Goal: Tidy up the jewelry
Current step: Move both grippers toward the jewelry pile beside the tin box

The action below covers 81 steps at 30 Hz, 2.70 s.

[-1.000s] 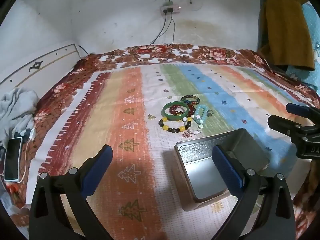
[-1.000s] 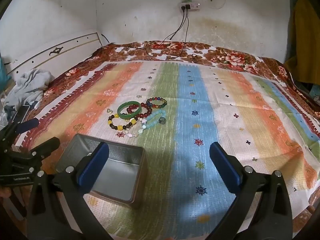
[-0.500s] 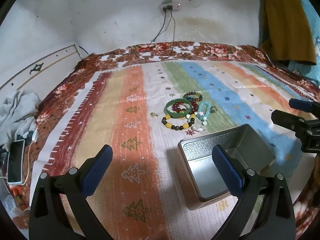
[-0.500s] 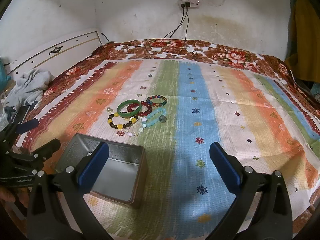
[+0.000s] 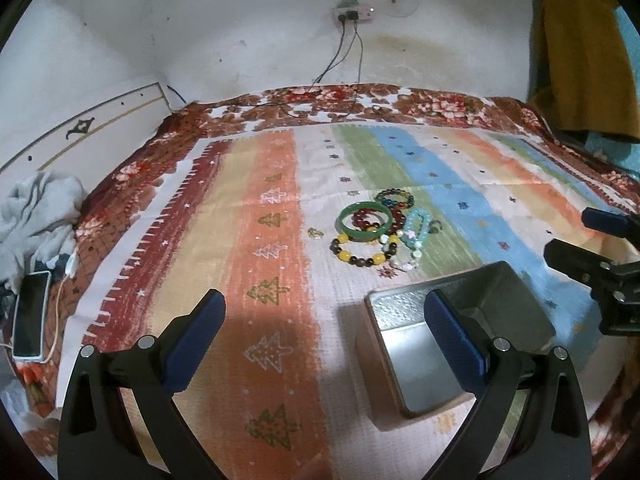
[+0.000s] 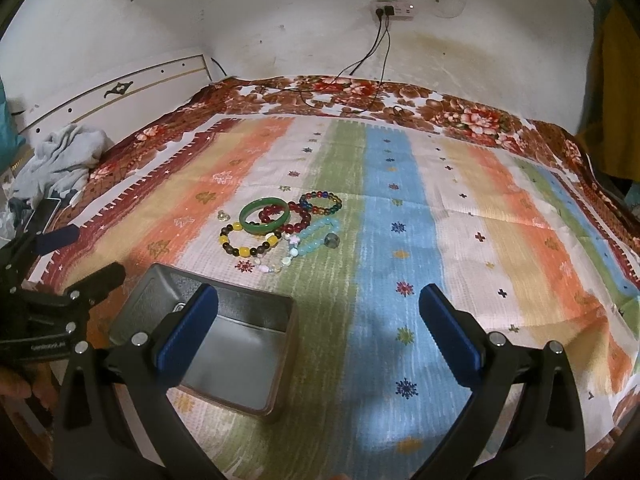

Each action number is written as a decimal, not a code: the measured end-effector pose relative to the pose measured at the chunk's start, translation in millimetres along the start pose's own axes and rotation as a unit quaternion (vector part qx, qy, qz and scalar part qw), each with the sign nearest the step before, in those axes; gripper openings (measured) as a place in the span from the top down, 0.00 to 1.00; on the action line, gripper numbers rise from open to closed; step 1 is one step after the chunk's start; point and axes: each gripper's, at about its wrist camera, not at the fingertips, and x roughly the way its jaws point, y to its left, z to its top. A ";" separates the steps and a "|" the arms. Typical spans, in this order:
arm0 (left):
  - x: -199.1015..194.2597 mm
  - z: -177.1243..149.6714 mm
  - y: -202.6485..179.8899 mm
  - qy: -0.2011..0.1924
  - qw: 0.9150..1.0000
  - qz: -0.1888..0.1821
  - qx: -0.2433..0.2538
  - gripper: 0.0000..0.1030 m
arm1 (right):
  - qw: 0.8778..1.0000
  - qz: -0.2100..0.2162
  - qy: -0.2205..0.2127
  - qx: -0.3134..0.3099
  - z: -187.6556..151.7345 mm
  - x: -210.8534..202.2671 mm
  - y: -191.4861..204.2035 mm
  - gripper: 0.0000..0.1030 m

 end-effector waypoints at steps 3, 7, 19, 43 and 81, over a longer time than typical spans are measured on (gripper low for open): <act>6.0 4.0 -1.5 0.004 1.000 -0.001 0.002 0.05 | 1.000 0.002 0.000 -0.004 5.6 4.1 1.1 0.04; 13.8 9.6 0.5 0.010 1.000 0.002 0.004 0.05 | 1.000 0.005 0.005 0.003 12.3 10.7 -2.8 0.04; 29.3 24.3 8.6 0.016 1.000 -0.012 0.001 0.05 | 0.997 0.040 0.031 0.052 35.8 26.5 -19.5 0.04; 77.5 49.0 17.3 0.061 0.998 -0.021 0.001 0.05 | 0.997 -0.001 0.075 0.010 64.0 80.2 -35.5 0.04; 172.2 78.2 38.1 0.143 0.989 -0.017 0.017 0.05 | 0.979 -0.011 0.201 0.018 78.6 175.6 -69.1 0.04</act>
